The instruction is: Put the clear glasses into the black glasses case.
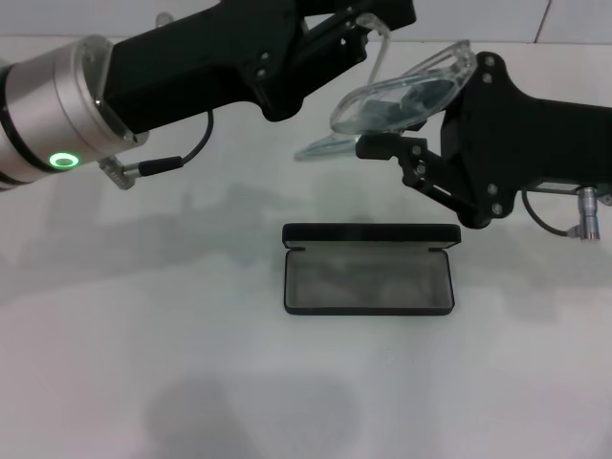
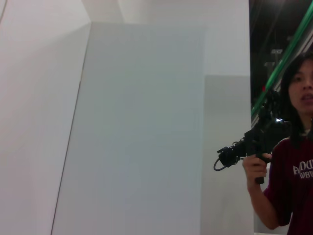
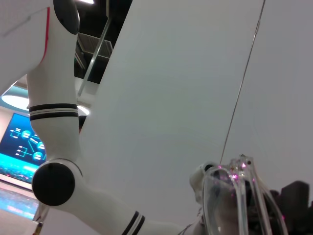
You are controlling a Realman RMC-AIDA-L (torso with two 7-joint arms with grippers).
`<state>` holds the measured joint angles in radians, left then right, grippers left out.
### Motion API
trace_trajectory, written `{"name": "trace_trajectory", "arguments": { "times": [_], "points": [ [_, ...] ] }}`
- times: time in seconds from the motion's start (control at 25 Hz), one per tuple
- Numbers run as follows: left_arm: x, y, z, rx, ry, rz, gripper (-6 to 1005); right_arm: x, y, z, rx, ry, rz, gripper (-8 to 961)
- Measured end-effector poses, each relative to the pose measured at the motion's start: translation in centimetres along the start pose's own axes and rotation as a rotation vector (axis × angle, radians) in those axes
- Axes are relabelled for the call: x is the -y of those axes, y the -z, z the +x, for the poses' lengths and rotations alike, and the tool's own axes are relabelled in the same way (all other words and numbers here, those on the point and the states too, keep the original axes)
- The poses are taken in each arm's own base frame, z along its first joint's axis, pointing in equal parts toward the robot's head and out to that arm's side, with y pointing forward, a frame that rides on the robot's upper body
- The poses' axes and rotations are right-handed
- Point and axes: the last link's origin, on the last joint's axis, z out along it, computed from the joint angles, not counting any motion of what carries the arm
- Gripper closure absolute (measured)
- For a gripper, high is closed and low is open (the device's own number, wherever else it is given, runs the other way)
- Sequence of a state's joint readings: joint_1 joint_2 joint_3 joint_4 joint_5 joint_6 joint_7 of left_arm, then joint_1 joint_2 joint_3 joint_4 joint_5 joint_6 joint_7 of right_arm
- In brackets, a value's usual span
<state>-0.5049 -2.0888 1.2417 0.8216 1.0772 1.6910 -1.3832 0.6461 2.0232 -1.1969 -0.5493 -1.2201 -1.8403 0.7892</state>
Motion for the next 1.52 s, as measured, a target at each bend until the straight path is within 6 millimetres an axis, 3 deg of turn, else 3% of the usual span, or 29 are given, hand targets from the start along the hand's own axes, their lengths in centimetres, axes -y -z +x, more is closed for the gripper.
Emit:
{"name": "trace_trajectory", "arguments": {
  "times": [0.92,1.52],
  "points": [
    [-0.4,-1.1,-0.3,0.025,0.009,-0.052,806,0.3,-0.1,0.3,-0.014,0.003,0.016,837],
    [0.6,2.6,0.6,-0.012,-0.049,0.095,805,-0.3,-0.5,0.3,-0.034,-0.1,-0.043,836]
  ]
}}
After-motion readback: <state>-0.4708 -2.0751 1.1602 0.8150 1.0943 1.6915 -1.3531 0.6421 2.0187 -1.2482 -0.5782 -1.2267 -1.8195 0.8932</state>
